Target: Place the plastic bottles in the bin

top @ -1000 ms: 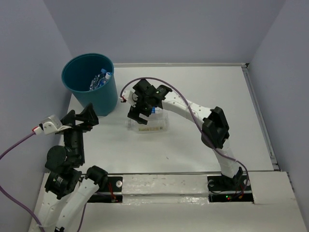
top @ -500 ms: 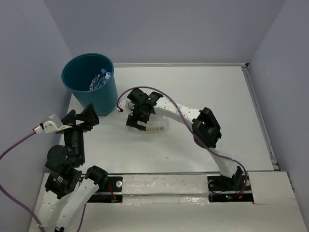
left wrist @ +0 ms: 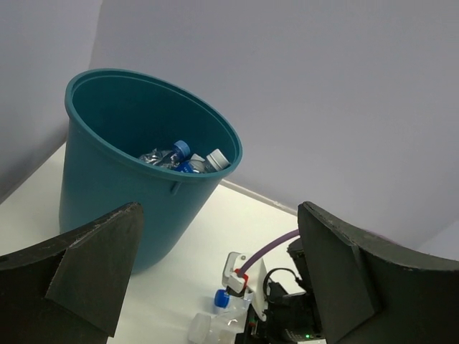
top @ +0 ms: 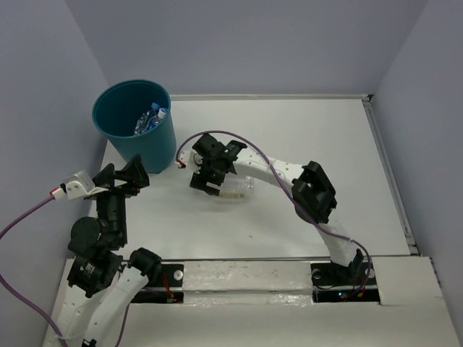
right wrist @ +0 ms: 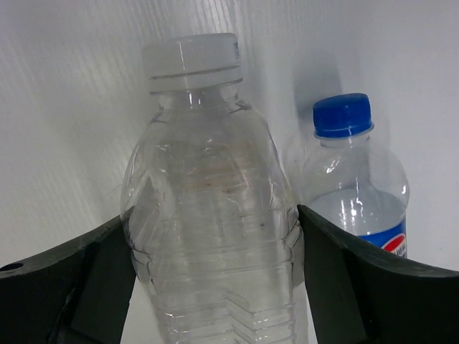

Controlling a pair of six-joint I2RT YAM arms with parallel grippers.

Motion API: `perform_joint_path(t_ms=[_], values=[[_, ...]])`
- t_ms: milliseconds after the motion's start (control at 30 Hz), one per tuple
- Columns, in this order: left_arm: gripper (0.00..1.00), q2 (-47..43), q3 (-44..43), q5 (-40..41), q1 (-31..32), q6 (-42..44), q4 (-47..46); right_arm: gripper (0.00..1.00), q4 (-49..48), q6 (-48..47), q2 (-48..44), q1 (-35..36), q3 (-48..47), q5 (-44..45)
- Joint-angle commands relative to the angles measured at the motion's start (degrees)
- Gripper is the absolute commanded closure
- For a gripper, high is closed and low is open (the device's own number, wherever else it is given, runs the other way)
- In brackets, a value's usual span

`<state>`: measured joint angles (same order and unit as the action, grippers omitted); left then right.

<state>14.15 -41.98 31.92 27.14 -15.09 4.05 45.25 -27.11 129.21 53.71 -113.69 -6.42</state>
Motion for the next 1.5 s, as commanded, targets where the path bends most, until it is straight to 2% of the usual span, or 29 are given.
perform_joint_path(t_ms=[0,167,200,267,300,400,433,500,600,700,733,767,800,900,1033,1133,1200,1300,1467], values=[[0.01,1.3,0.0,-1.0,-0.4,0.4,-2.9,0.42,-6.1,2.3,-11.9,0.5,2.6,-0.7],[0.01,-2.3,0.1,0.9,-0.5,-0.5,-3.6,0.42,-21.5,7.0,-24.3,0.5,4.9,-0.4],[0.01,-3.1,0.3,1.8,-0.5,-0.6,-3.6,0.43,-29.9,9.0,-25.7,0.5,5.4,-1.2],[0.01,-4.6,0.7,2.9,-0.6,-0.4,-3.6,0.44,-39.6,11.6,-28.5,0.5,7.2,-3.1],[0.01,-4.7,0.8,3.1,-0.7,-0.2,-3.7,0.46,-48.7,13.1,-28.5,0.5,6.8,-5.2],[0.01,-3.8,0.8,3.8,-0.8,0.1,-3.6,0.48,-55.8,18.0,-24.8,0.5,0.7,-5.9],[0.01,-3.6,0.8,3.6,-0.9,0.2,-3.6,0.51,-59.7,20.5,-20.7,0.5,-4.7,-4.3],[0.01,-3.6,0.8,3.4,-1.0,0.4,-3.6,0.51,-65.2,23.0,-16.4,0.5,-9.0,-2.7],[0.01,-4.2,1.1,3.1,-1.5,0.2,-3.7,0.52,-80.4,28.6,-5.7,0.5,-16.1,0.8],[0.01,-4.3,1.1,0.7,-3.3,-0.8,-3.6,0.52,-82.2,31.7,3.5,0.5,-32.9,1.7],[0.01,-4.2,1.2,-0.5,-3.9,-0.9,-5.0,0.52,-82.2,33.1,10.3,0.5,-38.8,2.9],[0.01,-4.1,1.3,-0.6,-4.2,-1.1,-5.0,0.52,-83.2,33.6,12.9,0.5,-46.2,4.0],[0.01,-4.1,1.3,-0.7,-4.4,-1.1,-4.9,0.52,-85.5,33.8,14.1,0.5,-46.5,5.2],[0.01,-4.2,1.2,-0.6,-4.2,-1.3,-4.8,0.53,-93.0,35.6,12.0,0.5,-38.1,9.8],[0.01,-4.7,1.1,-1.2,-4.4,-1.5,-4.9,0.53,-91.2,39.1,18.6,0.5,-46.1,9.9],[0.01,-5.7,1.2,-0.5,-4.5,-1.3,-4.6,0.53,-92.2,40.8,17.7,0.5,-39.9,10.3],[0.01,-6.0,1.2,-0.2,-4.6,-1.2,-4.6,0.52,-90.9,40.7,18.4,0.5,-39.8,9.9],[0.01,-5.5,1.2,-0.6,-4.5,-1.2,-4.7,0.45,-87.8,40.4,19.9,0.5,-39.7,8.5],[0.01,-5.0,1.2,-1.3,-4.6,-1.2,-4.8,0.17,-82.4,38.9,17.9,0.5,-36.7,8.2]])
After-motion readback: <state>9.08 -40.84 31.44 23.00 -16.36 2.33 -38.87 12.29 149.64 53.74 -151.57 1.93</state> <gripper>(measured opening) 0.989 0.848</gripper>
